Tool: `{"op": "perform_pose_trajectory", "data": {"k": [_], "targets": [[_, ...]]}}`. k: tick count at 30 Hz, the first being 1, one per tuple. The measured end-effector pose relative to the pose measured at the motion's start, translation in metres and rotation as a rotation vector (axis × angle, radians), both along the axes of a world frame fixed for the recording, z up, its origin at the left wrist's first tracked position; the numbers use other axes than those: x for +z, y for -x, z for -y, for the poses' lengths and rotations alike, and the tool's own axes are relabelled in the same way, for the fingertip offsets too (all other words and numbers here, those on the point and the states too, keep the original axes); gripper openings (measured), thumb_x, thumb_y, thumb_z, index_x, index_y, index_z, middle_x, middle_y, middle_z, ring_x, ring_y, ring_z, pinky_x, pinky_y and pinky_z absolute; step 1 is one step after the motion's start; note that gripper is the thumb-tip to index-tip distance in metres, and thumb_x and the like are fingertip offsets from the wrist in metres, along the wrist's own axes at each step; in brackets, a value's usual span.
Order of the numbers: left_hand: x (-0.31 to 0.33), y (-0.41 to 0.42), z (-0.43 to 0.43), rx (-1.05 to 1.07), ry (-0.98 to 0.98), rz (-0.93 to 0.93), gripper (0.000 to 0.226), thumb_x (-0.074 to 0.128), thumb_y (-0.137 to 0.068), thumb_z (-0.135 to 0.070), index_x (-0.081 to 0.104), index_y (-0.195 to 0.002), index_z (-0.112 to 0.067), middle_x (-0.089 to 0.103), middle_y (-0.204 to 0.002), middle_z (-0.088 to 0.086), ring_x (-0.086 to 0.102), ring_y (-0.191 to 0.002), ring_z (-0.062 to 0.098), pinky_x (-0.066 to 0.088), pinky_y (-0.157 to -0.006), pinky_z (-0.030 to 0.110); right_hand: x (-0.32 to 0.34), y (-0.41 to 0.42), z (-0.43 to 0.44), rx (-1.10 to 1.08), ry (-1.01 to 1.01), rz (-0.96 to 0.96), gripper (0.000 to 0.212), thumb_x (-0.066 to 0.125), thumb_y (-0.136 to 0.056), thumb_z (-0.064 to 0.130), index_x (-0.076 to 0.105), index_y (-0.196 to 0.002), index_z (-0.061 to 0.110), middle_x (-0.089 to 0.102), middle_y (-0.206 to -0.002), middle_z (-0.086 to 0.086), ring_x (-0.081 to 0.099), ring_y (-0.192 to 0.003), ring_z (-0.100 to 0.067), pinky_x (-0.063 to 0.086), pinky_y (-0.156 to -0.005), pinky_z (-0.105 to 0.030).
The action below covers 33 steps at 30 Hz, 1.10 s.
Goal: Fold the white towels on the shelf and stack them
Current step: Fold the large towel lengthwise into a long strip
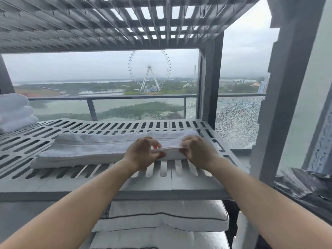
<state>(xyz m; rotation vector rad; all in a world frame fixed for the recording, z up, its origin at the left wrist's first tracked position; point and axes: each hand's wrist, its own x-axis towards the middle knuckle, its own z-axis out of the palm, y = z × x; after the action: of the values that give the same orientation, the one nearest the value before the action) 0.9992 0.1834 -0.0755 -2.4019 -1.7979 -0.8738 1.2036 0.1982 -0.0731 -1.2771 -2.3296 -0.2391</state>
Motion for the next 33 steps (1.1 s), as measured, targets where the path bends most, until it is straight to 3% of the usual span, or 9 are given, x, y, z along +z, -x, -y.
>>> {"op": "perform_pose_trajectory", "data": {"k": [5, 9, 13, 19, 25, 28, 30, 33], "targets": [[0.002, -0.009, 0.000, 0.029, 0.029, 0.057, 0.018, 0.075, -0.075, -0.032, 0.061, -0.083, -0.023, 0.057, -0.083, -0.011, 0.049, -0.068, 0.008, 0.039, -0.065, 0.027, 0.001, -0.002, -0.003, -0.017, -0.018, -0.077, 0.016, 0.055, -0.090, 0.021, 0.065, -0.086, 0.009, 0.062, -0.093, -0.003, 0.061, -0.082, -0.026, 0.046, -0.064, -0.029], [-0.004, -0.010, 0.004, -0.011, -0.028, 0.038, 0.019, 0.074, -0.077, -0.027, 0.057, -0.086, -0.024, 0.053, -0.083, -0.010, 0.047, -0.073, 0.009, 0.036, -0.067, 0.024, -0.001, -0.003, -0.005, 0.005, -0.004, -0.115, 0.009, 0.056, -0.087, 0.015, 0.063, -0.092, 0.011, 0.059, -0.097, -0.002, 0.057, -0.088, -0.021, 0.043, -0.067, -0.027], [-0.009, -0.008, 0.008, -0.042, -0.116, 0.006, 0.018, 0.073, -0.078, -0.026, 0.062, -0.090, -0.020, 0.054, -0.086, -0.007, 0.049, -0.081, 0.012, 0.036, -0.071, 0.025, 0.004, 0.004, -0.001, 0.133, 0.005, -0.041, 0.024, 0.054, -0.083, 0.023, 0.060, -0.105, 0.015, 0.056, -0.104, 0.000, 0.053, -0.096, -0.017, 0.047, -0.076, -0.028], [-0.009, -0.007, 0.013, -0.011, -0.126, 0.072, 0.011, 0.074, -0.076, -0.031, 0.068, -0.080, -0.023, 0.053, -0.080, -0.015, 0.049, -0.073, 0.004, 0.032, -0.065, 0.007, 0.002, 0.014, 0.001, 0.186, 0.079, -0.062, 0.022, 0.053, -0.086, 0.021, 0.061, -0.106, 0.017, 0.047, -0.091, 0.005, 0.048, -0.089, -0.013, 0.040, -0.071, -0.023], [-0.007, -0.007, 0.011, -0.022, -0.120, 0.079, 0.012, 0.075, -0.076, -0.030, 0.063, -0.075, -0.032, 0.054, -0.079, -0.018, 0.052, -0.074, 0.004, 0.039, -0.066, 0.021, 0.002, 0.010, 0.000, 0.147, 0.069, -0.003, 0.028, 0.047, -0.090, 0.025, 0.060, -0.114, 0.018, 0.056, -0.108, -0.004, 0.052, -0.103, -0.021, 0.048, -0.083, -0.033], [-0.007, -0.006, 0.008, -0.041, -0.102, 0.061, 0.014, 0.073, -0.077, -0.032, 0.060, -0.075, -0.034, 0.054, -0.078, -0.019, 0.051, -0.074, 0.000, 0.040, -0.066, 0.023, 0.006, 0.008, 0.001, 0.136, 0.119, 0.028, 0.035, 0.047, -0.088, 0.036, 0.059, -0.117, 0.021, 0.055, -0.113, -0.004, 0.051, -0.107, -0.021, 0.046, -0.086, -0.035], [-0.002, -0.006, 0.008, -0.051, -0.050, 0.070, 0.011, 0.068, -0.078, -0.041, 0.062, -0.076, -0.031, 0.057, -0.079, -0.016, 0.053, -0.073, 0.002, 0.042, -0.065, 0.024, 0.012, 0.010, 0.002, 0.120, 0.170, 0.003, 0.038, 0.044, -0.088, 0.040, 0.060, -0.117, 0.020, 0.054, -0.117, -0.004, 0.050, -0.111, -0.021, 0.044, -0.086, -0.035], [0.012, -0.008, 0.006, -0.022, 0.027, 0.116, 0.025, 0.051, -0.081, -0.044, 0.066, -0.079, -0.025, 0.066, -0.082, -0.005, 0.058, -0.075, 0.010, 0.046, -0.070, 0.028, 0.024, 0.018, -0.004, 0.045, 0.215, -0.038, 0.037, 0.038, -0.090, 0.030, 0.060, -0.116, 0.013, 0.052, -0.123, -0.008, 0.051, -0.112, -0.025, 0.045, -0.089, -0.038]]}}
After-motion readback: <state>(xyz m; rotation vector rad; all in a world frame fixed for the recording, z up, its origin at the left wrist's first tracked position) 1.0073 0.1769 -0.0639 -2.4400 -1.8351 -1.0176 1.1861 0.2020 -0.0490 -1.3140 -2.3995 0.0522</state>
